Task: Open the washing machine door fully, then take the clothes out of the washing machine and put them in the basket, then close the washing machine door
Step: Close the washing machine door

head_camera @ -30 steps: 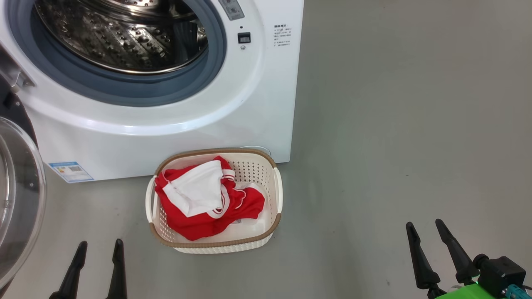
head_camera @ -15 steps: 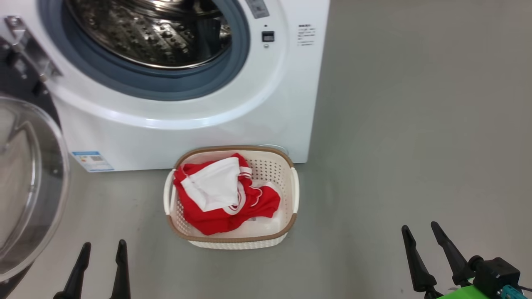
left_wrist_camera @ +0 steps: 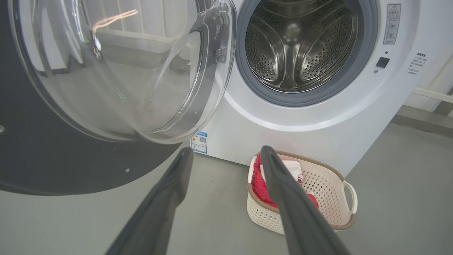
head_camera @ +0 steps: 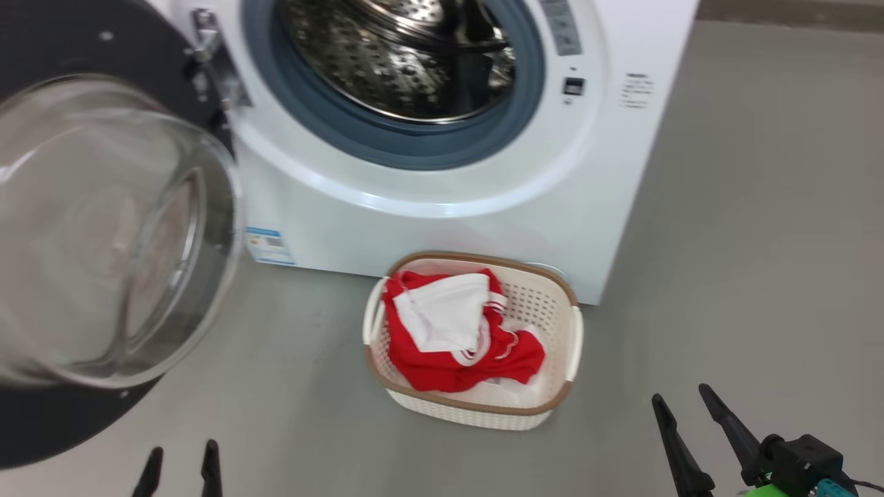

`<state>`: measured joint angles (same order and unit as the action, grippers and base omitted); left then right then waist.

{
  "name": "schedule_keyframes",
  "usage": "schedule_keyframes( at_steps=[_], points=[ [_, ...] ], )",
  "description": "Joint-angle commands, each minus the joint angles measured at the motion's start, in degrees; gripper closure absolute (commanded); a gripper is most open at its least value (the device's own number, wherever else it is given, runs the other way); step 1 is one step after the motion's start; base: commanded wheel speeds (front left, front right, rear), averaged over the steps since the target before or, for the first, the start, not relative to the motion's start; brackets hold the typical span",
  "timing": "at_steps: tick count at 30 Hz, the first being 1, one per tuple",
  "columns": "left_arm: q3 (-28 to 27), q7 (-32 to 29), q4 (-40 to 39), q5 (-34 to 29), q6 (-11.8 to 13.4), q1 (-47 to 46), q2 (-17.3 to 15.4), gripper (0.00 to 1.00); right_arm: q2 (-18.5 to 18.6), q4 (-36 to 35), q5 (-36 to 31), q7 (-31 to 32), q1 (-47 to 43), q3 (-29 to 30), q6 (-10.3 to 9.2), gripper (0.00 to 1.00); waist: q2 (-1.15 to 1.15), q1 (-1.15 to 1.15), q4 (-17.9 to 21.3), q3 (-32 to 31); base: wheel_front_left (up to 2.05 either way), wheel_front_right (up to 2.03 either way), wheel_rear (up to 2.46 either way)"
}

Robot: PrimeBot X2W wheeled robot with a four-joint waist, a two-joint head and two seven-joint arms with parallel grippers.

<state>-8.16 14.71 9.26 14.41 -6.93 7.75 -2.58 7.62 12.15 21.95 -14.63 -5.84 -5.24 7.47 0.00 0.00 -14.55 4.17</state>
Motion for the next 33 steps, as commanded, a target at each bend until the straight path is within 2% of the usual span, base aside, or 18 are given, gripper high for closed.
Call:
schedule_keyframes(
  at_steps=[1, 9, 14, 20, 30, 33],
  points=[
    [-0.91, 0.29, -0.98, 0.65, 0.63, 0.05, -0.31, 0.00, 1.45, -0.98, 0.70, -0.37, 0.88, -2.00, 0.02, 0.00, 0.00, 0.00, -6.21, -2.64, 0.00, 0.00, 0.00],
    [1.14, 0.29, -1.38, 2.82, 3.09, 1.70, -0.31, 0.00, 1.51, -0.62, 1.21, -0.37, 0.43, -4.04, 0.02, 0.00, 0.00, 0.00, -12.81, -3.17, 0.00, 0.00, 0.00],
    [0.53, 0.29, -2.94, 4.73, 5.02, 2.87, -0.31, 0.00, 2.12, 0.54, 1.67, -0.37, 2.65, -7.10, 0.02, 0.00, 0.00, 0.00, -13.79, -2.38, 0.00, 0.00, 0.00],
    [0.18, 0.29, -3.97, 5.82, 6.03, 3.52, -0.31, 0.00, 2.77, 1.70, 2.25, -0.37, 4.78, -9.02, 0.02, 0.00, 0.00, 0.00, -14.20, -1.89, 0.00, 0.00, 0.00],
    [-0.50, 0.29, -4.26, 6.39, 5.93, 3.08, -0.30, 0.00, 3.20, 2.18, 2.83, -0.37, 5.59, -9.90, 0.02, 0.00, 0.00, 0.00, -14.20, -1.83, 0.00, 0.00, 0.00],
    [-1.41, 0.29, -4.65, 6.66, 4.93, 1.94, -0.30, 0.98, 2.90, 2.14, 2.72, -0.37, 5.16, -9.72, 0.02, 0.00, 0.00, 0.00, -14.11, -1.91, 0.00, 0.00, 0.00]
  ],
)
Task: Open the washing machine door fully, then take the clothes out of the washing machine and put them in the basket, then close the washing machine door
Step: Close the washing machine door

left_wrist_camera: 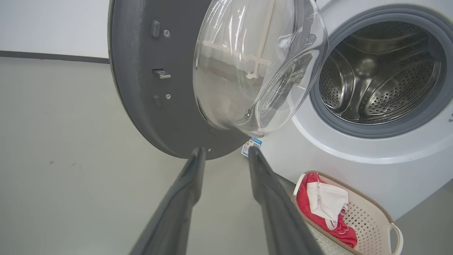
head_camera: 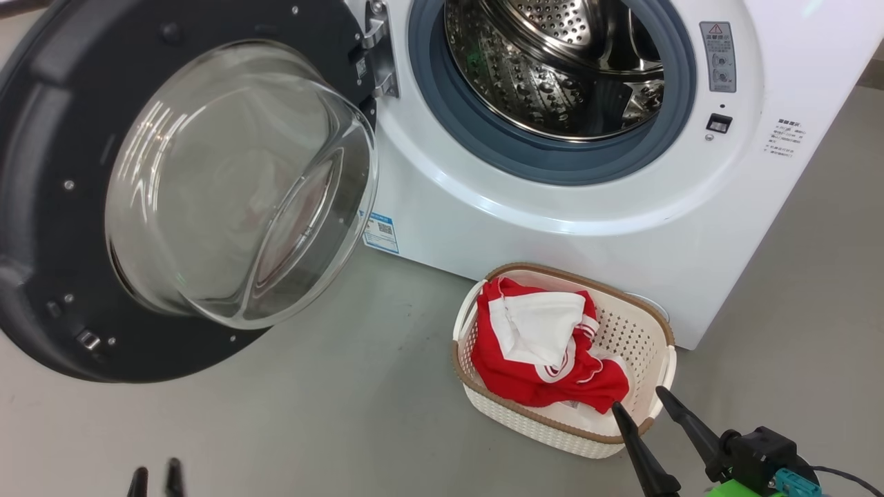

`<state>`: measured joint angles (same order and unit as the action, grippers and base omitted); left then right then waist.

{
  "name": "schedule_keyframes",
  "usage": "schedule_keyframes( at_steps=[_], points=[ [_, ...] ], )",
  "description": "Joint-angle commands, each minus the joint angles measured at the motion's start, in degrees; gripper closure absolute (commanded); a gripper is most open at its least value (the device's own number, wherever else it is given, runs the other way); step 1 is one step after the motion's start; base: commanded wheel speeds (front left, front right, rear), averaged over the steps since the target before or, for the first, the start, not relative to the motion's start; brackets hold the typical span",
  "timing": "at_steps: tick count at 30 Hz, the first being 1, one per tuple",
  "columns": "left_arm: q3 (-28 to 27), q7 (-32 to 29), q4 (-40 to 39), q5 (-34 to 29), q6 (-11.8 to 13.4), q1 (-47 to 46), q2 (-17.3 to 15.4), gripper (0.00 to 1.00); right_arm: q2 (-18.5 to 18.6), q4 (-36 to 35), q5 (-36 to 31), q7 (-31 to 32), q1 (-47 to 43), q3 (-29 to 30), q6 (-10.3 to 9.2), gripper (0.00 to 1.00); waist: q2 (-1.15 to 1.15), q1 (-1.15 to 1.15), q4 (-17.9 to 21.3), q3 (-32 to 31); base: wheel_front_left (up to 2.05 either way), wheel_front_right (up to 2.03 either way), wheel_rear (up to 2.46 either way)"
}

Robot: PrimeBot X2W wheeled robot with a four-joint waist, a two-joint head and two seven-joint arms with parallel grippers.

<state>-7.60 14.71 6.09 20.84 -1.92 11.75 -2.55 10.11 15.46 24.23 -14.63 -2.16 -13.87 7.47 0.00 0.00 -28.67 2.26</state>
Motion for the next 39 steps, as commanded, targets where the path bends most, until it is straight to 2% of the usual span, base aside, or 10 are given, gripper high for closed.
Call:
schedule_keyframes(
  at_steps=[1, 9, 13, 17, 23, 25, 26, 30, 33, 39],
  points=[
    [-2.80, 0.29, -2.05, 0.47, -0.44, -2.70, -0.33, 1.00, 0.27, -1.18, 0.41, -0.37, 1.32, -0.96, 0.02, 0.00, 0.00, 0.00, 0.05, -0.03, 0.00, 0.00, 0.00],
    [-13.58, 0.29, -13.97, -5.34, -4.35, -12.20, -0.73, 1.00, -0.79, -1.90, -0.12, -0.37, 0.45, 1.23, 0.02, 0.00, 0.00, 0.00, 0.32, 0.60, 0.00, 0.00, 0.00],
    [-18.66, 0.29, -17.40, -7.29, -5.34, -19.95, -4.87, 1.00, -1.16, -2.53, -0.47, -0.37, 0.12, 2.59, 0.02, 0.00, 0.00, 0.00, 0.59, 1.10, 0.00, 0.00, 0.00],
    [-20.02, 0.29, -14.48, -4.58, -5.53, -28.04, -11.02, 1.00, -1.47, -3.23, -0.95, -0.37, -0.34, 4.00, 0.02, 0.00, 0.00, 0.00, 0.89, 1.79, 0.00, 0.00, 0.00],
    [-22.46, 0.29, -4.60, 6.42, -5.55, -37.74, -18.76, 1.00, -2.14, -4.10, -1.85, -0.37, -0.73, 5.24, 0.02, 0.00, 0.00, 0.00, 2.08, 3.35, 0.00, 0.00, 0.00],
    [-23.58, 0.29, 0.47, 12.72, -5.56, -40.52, -20.65, 1.00, -2.13, -4.25, -2.07, -0.37, -0.43, 5.51, 0.02, 0.00, 0.00, 0.00, 2.58, 4.17, 0.00, 0.00, 0.00],
    [-23.58, 0.29, 0.47, 12.72, -5.56, -40.52, -20.65, 1.00, -2.13, -4.25, -2.07, -0.37, -0.43, 5.51, 0.02, 0.00, 0.00, 0.00, 2.58, 4.17, 0.00, 0.00, 0.00],
    [-22.24, -0.24, 13.91, 27.18, -5.56, -45.11, -25.67, 1.00, -1.90, -4.43, -2.37, -0.37, 0.24, 6.15, 0.02, 0.00, 0.00, 0.00, 3.04, 5.66, 0.00, 0.00, 0.00],
    [-21.96, -5.37, 23.38, 38.65, -5.56, -49.16, -28.90, 1.00, -1.85, -4.46, -2.58, -0.37, 0.64, 6.51, 0.02, 0.00, 0.00, 0.00, 3.13, 6.34, 0.00, 0.00, 0.00],
    [-21.80, -17.75, 36.23, 51.39, -5.56, -54.15, -34.16, 1.00, -1.89, -4.47, -2.86, -0.37, 1.23, 6.43, 0.02, 0.00, 0.00, 0.00, 3.55, 7.10, 0.00, 0.00, 0.00]
  ],
)
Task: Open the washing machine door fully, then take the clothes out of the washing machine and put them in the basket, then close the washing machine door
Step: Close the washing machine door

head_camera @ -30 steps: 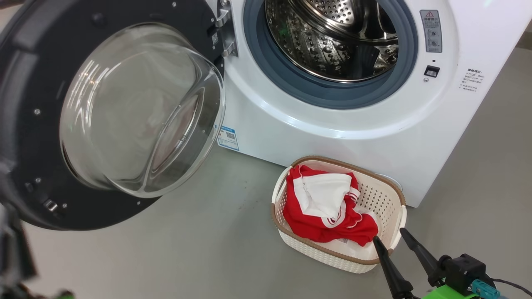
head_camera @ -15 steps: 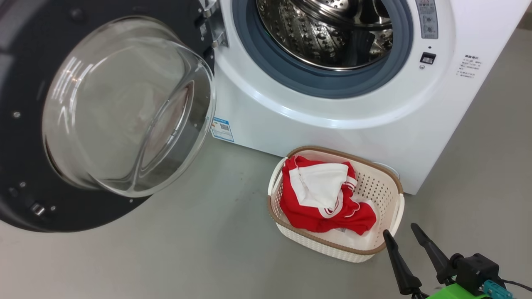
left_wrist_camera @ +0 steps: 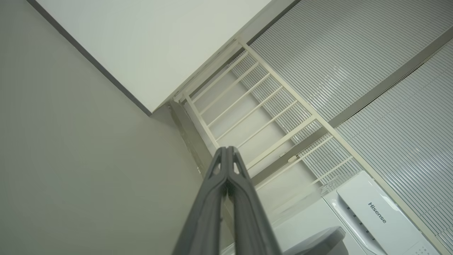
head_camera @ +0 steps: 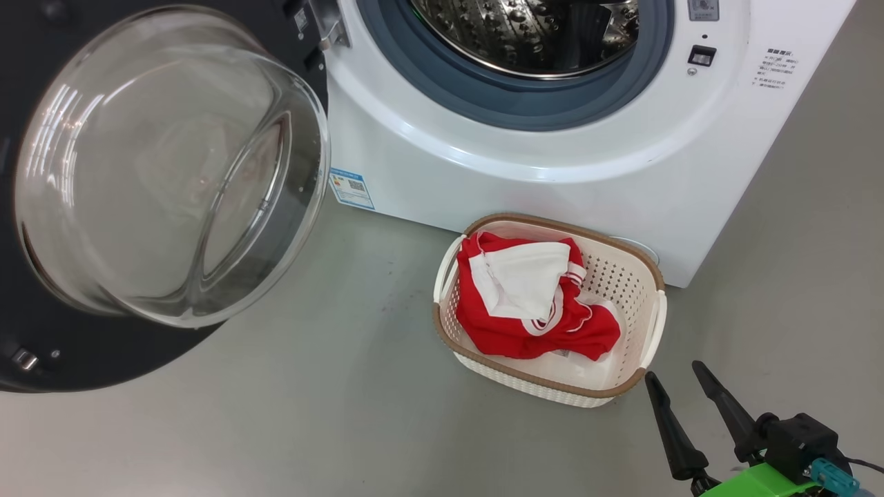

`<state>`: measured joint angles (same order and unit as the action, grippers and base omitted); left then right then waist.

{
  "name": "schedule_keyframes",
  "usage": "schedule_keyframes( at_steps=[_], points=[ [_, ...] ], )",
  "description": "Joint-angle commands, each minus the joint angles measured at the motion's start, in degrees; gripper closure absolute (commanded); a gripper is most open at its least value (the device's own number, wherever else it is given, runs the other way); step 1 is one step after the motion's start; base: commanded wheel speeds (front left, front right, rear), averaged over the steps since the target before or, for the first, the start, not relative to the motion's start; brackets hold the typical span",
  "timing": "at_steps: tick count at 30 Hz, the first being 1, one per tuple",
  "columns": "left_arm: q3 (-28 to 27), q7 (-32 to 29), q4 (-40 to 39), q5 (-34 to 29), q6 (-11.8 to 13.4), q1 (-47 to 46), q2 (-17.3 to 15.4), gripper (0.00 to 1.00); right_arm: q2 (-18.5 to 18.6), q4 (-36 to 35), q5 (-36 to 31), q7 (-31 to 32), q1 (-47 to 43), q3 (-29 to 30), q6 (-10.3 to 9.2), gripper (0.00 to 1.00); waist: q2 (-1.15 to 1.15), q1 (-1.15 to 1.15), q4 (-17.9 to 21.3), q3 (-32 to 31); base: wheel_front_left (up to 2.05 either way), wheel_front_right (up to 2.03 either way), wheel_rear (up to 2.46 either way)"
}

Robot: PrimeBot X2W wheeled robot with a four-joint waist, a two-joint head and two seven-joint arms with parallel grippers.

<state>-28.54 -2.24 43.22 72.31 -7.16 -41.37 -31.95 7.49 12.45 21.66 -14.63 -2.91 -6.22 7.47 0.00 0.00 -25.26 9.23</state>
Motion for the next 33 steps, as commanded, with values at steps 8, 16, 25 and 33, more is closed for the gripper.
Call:
schedule_keyframes(
  at_steps=[8, 16, 25, 33],
  points=[
    [5.28, -15.57, 6.87, 3.03, -0.33, -2.34, -8.35, 1.00, 1.09, -1.49, -0.40, -0.37, 2.25, -1.42, 0.02, 0.00, 0.00, 0.00, 0.54, 0.85, 0.00, 0.00, 0.00],
    [9.57, -29.35, 11.23, 5.45, -0.33, -2.68, -8.18, 1.00, 1.17, -1.60, -0.63, -0.37, 2.09, -1.32, 0.02, 0.00, 0.00, 0.00, 1.01, 1.15, 0.00, 0.00, 0.00],
    [11.77, -39.54, 6.72, 8.53, -0.33, 0.13, -7.32, 1.00, 0.97, -1.70, -0.85, -0.37, 1.46, -0.79, 0.02, 0.00, 0.00, 0.00, 1.56, -0.09, 0.00, 0.00, 0.00],
    [13.05, -45.94, 0.92, 10.76, -0.33, 3.42, -6.70, 1.00, 0.77, -1.80, -0.68, -0.37, 0.27, -0.44, 0.02, 0.00, 0.00, 0.00, 1.74, -2.17, 0.00, 0.00, 0.00]
  ],
)
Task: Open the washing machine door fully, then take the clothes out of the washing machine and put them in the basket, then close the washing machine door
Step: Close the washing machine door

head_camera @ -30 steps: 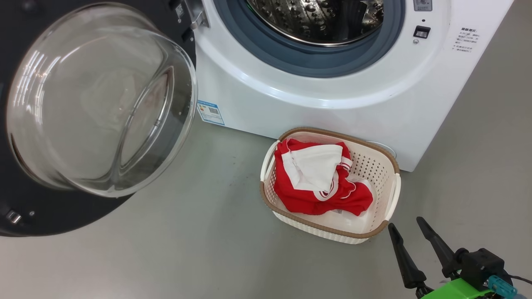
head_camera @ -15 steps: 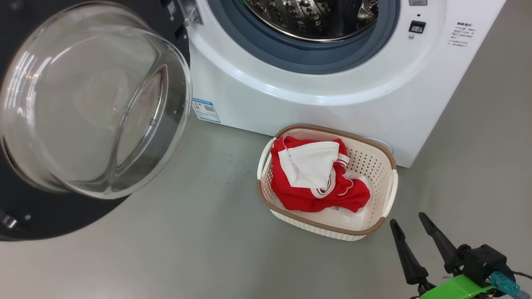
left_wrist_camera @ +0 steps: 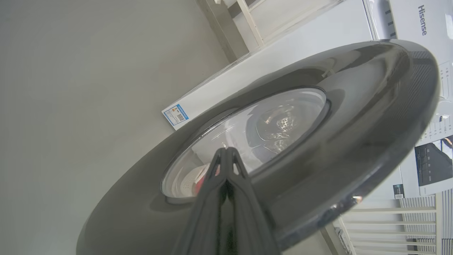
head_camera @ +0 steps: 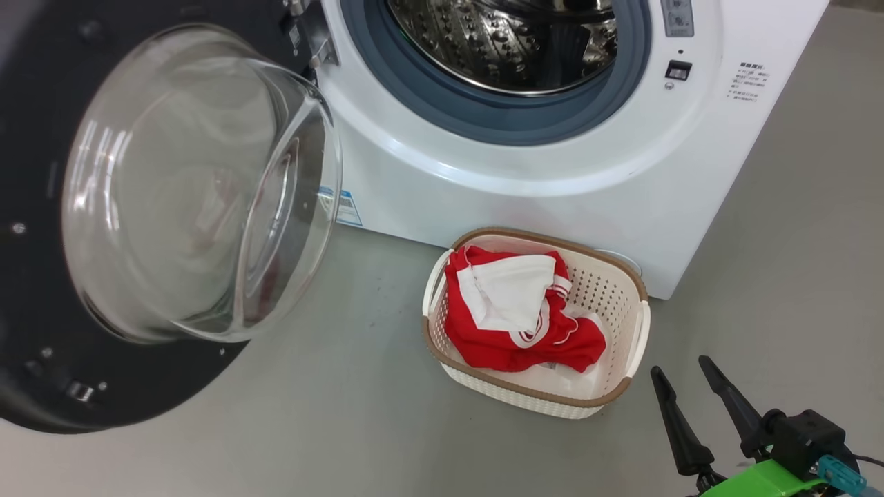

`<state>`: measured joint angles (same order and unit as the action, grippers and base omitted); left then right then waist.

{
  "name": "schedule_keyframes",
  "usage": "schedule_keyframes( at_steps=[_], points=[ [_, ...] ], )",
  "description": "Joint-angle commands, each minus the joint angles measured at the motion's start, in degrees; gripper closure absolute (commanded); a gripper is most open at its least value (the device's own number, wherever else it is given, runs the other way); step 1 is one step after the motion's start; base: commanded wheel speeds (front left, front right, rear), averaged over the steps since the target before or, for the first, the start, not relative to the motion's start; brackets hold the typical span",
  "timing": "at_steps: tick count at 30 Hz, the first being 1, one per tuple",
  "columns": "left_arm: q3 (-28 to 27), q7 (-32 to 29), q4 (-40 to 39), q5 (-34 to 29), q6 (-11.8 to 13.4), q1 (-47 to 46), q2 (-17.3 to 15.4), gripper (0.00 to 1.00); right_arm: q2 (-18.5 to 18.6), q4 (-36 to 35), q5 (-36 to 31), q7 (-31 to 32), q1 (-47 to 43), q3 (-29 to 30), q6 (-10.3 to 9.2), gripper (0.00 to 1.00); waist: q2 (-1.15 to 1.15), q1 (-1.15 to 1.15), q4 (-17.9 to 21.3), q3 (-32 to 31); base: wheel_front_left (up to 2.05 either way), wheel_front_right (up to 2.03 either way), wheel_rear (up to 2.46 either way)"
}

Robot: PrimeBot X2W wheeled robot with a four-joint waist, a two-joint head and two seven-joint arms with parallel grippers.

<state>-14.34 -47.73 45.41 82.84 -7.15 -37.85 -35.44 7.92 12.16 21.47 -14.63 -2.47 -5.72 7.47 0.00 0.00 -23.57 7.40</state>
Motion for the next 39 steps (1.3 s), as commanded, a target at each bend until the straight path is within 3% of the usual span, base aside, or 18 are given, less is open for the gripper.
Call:
schedule_keyframes(
  at_steps=[1, 19, 28, 39],
  points=[
    [-0.97, -1.17, -2.39, 0.49, -0.34, 0.40, -3.18, 1.00, 0.31, -1.56, -0.48, -0.37, -0.32, -0.86, 0.02, 0.00, 0.00, 0.00, 0.06, -0.60, 0.00, 0.00, 0.00],
    [1.07, -12.80, -23.68, 7.63, -0.34, 8.68, 0.01, 1.00, -0.30, -2.32, -0.09, -0.37, -2.08, -0.08, 0.02, 0.00, 0.00, 0.00, 3.05, -3.19, 0.00, 0.00, 0.00],
    [2.49, -15.16, -31.76, 9.78, -0.34, 9.11, 4.38, 1.00, -0.43, -2.54, -0.26, -0.37, -1.80, 0.39, 0.02, 0.00, 0.00, 0.00, 4.93, -2.45, 0.00, 0.00, 0.00],
    [4.19, -13.58, -38.45, 9.42, -0.34, 7.71, 10.95, 1.00, -0.54, -2.36, -0.28, -0.37, -1.23, 0.24, 0.02, 0.00, 0.00, 0.00, 6.24, -1.97, 0.00, 0.00, 0.00]
  ],
)
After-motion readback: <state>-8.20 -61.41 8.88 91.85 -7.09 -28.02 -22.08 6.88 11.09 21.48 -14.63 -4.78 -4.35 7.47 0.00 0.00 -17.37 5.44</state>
